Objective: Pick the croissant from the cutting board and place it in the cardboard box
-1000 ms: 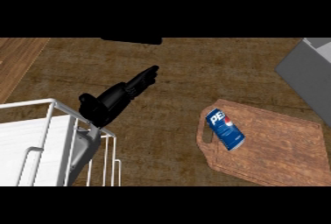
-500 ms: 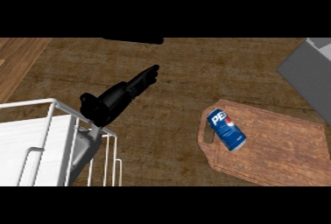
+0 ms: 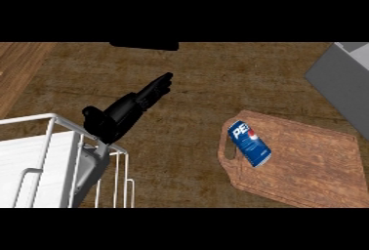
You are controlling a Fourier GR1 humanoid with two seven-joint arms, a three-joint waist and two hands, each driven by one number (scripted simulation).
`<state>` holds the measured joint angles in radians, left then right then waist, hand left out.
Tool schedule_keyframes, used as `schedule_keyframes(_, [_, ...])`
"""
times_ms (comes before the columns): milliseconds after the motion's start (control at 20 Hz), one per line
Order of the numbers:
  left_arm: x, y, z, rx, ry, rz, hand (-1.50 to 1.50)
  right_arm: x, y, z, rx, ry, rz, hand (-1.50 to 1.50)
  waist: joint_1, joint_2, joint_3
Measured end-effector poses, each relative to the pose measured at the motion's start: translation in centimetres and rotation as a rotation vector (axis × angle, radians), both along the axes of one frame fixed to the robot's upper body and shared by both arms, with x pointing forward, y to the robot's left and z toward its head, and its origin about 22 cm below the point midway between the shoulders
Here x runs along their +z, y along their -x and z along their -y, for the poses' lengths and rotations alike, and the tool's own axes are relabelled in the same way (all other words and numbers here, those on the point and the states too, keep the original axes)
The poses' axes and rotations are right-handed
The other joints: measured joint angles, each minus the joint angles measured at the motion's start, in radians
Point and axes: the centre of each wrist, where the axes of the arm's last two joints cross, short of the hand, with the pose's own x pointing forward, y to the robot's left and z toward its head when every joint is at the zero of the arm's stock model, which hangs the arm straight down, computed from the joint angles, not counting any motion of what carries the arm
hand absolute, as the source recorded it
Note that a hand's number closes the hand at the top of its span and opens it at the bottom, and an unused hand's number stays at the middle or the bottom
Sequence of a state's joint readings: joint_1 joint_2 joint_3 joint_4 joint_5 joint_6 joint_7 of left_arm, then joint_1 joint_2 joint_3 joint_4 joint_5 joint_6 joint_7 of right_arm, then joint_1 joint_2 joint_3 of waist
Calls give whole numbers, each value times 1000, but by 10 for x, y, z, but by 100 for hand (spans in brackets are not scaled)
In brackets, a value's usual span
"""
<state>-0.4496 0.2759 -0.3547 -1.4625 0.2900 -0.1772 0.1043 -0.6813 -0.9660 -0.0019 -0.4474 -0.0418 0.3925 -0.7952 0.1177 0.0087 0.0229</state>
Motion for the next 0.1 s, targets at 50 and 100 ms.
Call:
schedule_keyframes(50, [0,0,0,-2,1,2,0,3,0,2,-13,-46,6,-150,1,0,0])
schedule_keyframes(100, [0,1,0,-1,1,3,0,4,0,5,-24,-91,7,-150,0,0,1])
